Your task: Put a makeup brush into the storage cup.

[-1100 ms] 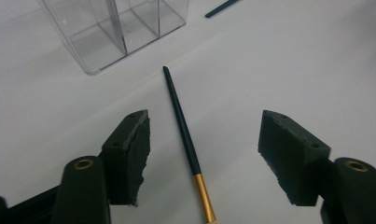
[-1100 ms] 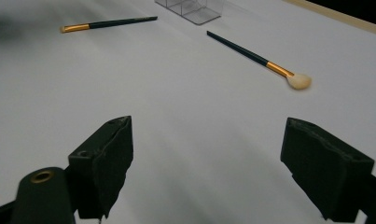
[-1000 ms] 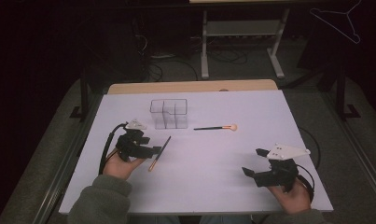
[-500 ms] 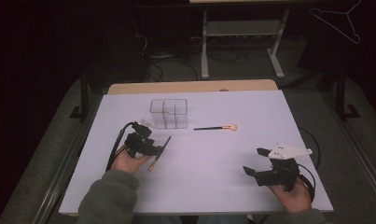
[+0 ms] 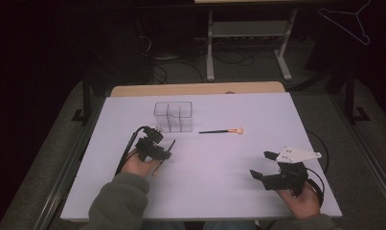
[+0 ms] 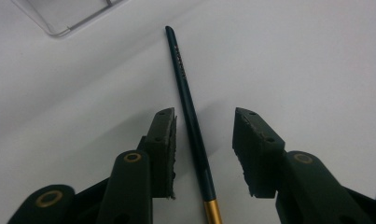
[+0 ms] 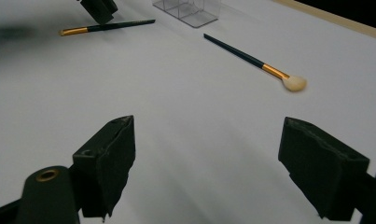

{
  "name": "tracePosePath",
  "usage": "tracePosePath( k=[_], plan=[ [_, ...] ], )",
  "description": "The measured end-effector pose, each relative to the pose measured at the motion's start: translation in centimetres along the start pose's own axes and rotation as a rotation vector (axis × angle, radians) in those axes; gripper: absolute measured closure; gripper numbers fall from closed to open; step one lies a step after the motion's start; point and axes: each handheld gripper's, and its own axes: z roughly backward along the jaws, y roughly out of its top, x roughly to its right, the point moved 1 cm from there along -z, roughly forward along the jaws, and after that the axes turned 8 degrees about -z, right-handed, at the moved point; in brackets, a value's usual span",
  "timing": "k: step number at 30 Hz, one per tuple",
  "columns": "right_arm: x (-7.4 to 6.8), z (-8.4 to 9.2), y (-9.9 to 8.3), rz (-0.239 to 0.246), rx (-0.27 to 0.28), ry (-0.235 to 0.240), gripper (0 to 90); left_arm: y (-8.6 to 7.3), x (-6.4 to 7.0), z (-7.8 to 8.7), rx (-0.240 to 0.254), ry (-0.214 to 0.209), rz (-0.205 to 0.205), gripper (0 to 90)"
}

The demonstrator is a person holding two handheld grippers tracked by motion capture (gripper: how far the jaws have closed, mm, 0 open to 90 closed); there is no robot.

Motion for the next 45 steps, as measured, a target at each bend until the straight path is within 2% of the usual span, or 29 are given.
tracePosePath(
  k=[2,5,7,10,12,13,17,21,22,30,35,43,45],
  plan=[
    [0.0,0.0,0.1,0.000,0.002,0.001,18.0,0.0,0.2,-0.3,-0.003,-0.001,0.019,63.9],
    [0.0,0.0,0.0,0.001,0.001,0.001,18.0,0.0,0.3,-0.4,-0.039,0.006,0.018,67.7],
    [0.0,0.0,0.0,0.001,0.001,0.000,18.0,0.0,0.3,-0.5,-0.039,0.010,0.021,70.2],
    [0.0,0.1,-0.1,-0.003,0.003,-0.004,18.0,0.0,0.4,-0.7,-0.065,0.019,0.031,71.7],
    [0.1,0.2,-0.1,-0.001,0.004,-0.004,18.0,0.0,0.5,-0.8,-0.076,0.019,0.023,72.8],
    [0.1,0.2,0.0,0.000,0.007,-0.005,18.0,0.1,0.6,-1.0,-0.077,0.035,0.016,73.5],
    [0.0,0.1,0.0,-0.004,0.006,-0.004,18.0,0.1,0.9,-1.0,-0.090,0.056,0.003,75.4],
    [0.0,0.1,-0.1,-0.002,0.004,-0.003,18.0,0.2,1.1,-1.1,-0.095,0.068,-0.003,81.7],
    [0.0,0.2,-0.1,-0.003,0.005,-0.004,18.0,0.3,1.3,-1.1,-0.104,0.080,-0.019,82.8],
    [0.0,0.2,-0.1,0.003,0.010,-0.004,18.0,0.4,1.0,-1.1,-0.112,0.064,-0.019,83.6],
    [0.0,0.2,-0.2,-0.001,0.006,-0.004,18.0,0.4,0.6,-1.0,-0.105,0.041,0.002,83.6],
    [0.1,0.1,-0.2,-0.002,0.005,-0.001,18.1,0.4,0.5,-0.5,-0.081,0.034,-0.003,83.7],
    [0.0,0.1,-0.2,-0.006,0.002,0.000,18.1,0.4,0.5,-0.2,-0.084,0.029,-0.017,83.7]
  ],
)
